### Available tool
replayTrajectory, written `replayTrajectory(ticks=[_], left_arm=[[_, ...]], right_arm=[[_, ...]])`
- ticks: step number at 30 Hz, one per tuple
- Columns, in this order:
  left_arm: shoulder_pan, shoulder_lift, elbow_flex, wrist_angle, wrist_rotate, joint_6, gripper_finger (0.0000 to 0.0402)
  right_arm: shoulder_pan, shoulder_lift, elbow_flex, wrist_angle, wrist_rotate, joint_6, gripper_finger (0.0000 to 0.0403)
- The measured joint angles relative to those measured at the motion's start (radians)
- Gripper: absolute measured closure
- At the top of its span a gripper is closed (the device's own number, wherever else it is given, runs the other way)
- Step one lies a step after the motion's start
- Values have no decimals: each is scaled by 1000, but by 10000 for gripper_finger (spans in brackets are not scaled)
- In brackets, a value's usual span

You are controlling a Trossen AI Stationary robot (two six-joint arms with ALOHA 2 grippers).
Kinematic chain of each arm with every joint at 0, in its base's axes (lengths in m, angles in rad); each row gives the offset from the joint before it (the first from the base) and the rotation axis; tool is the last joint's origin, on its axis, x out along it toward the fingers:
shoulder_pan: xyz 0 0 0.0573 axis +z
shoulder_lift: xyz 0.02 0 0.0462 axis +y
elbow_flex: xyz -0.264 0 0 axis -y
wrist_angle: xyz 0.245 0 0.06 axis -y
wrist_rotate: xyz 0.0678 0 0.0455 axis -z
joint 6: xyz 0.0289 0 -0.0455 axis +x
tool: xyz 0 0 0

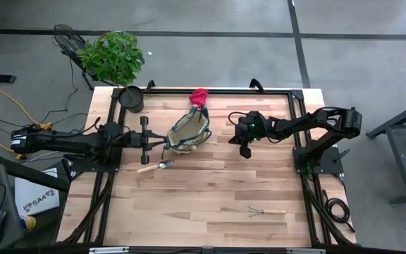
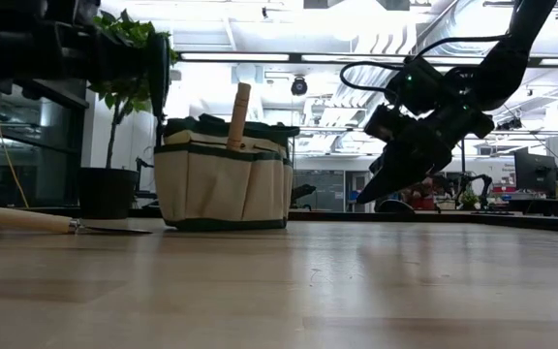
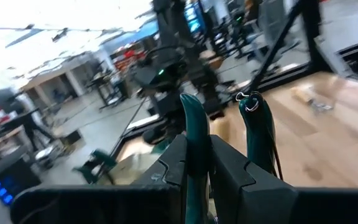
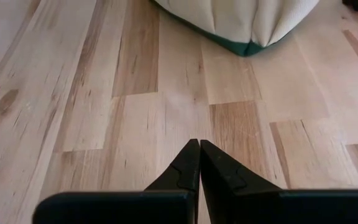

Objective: Pick & Place Garden tools in Gardening bag
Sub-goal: Put the shear scissor into the gardening bag

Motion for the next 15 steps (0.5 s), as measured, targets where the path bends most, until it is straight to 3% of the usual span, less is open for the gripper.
replayTrajectory(ticks=[15], left_arm=[[0,184,0,170,-184,-12,367]], right_arm=[[0,0,0,12,0,5,399]])
